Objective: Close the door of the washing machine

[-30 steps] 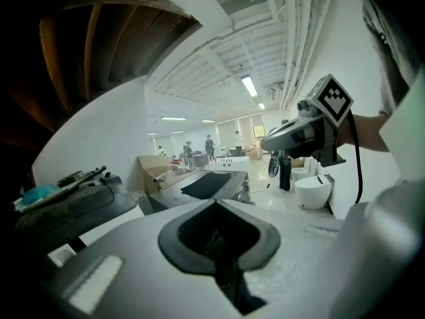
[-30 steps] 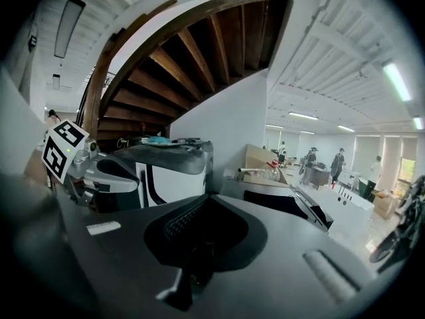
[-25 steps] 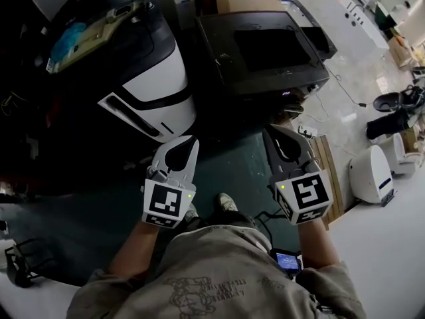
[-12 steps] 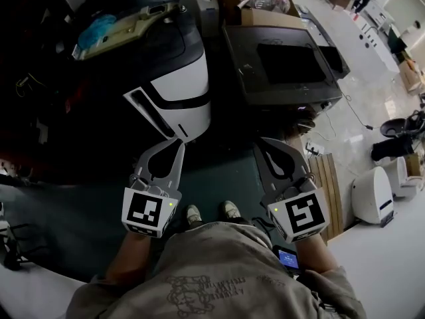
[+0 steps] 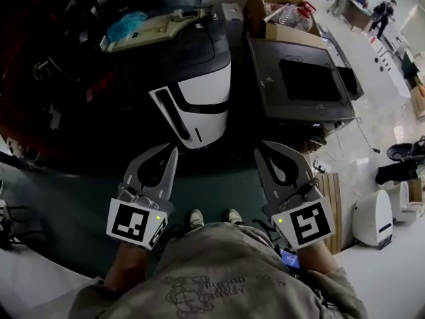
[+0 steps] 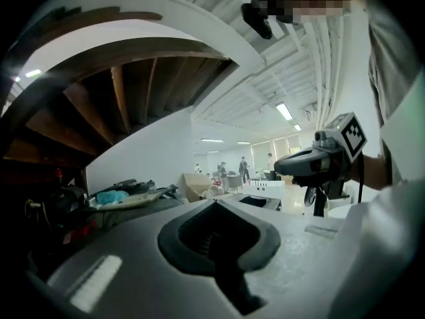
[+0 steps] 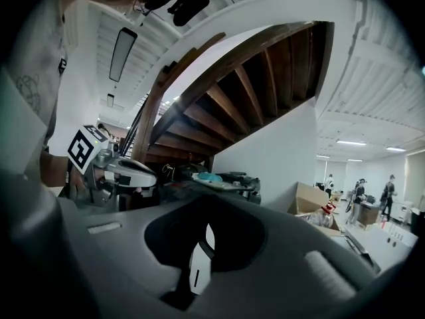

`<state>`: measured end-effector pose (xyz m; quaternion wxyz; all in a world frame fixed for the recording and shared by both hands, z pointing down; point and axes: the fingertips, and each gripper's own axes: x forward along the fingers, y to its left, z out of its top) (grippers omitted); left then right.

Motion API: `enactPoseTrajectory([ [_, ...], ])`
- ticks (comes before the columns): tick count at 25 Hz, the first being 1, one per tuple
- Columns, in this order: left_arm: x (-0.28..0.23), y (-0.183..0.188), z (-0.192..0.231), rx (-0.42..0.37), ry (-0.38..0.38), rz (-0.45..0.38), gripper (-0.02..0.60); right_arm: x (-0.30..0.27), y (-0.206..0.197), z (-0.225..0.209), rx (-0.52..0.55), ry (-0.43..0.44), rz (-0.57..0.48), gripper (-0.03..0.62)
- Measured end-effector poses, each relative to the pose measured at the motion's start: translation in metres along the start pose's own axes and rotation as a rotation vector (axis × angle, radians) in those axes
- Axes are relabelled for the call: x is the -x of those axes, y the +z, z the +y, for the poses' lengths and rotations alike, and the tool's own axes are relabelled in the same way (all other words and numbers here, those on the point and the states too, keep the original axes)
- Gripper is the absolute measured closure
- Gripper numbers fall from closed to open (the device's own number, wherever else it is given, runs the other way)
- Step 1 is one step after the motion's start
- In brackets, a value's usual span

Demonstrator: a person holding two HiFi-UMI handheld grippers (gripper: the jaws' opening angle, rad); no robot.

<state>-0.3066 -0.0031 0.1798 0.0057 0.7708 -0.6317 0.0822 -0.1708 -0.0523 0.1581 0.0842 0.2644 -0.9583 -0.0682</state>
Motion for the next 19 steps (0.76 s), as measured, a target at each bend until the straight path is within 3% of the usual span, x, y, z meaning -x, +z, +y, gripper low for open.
enactPoseTrajectory([
  [2,0.007,0.007,0.007,0.023,0.017,-0.018,0.581,-0.001,-0.001,0.001,0.011,0.021,0.014,0.568],
  [11,0.025,0.021,0.022,-0.037,0.099,-0.046,0.581,-0.016,0.020,0.015,0.020,0.072,-0.039,0.568],
  [19,0.035,0.027,0.027,-0.029,0.106,-0.058,0.581,-0.015,0.025,0.018,0.022,0.060,-0.037,0.568],
])
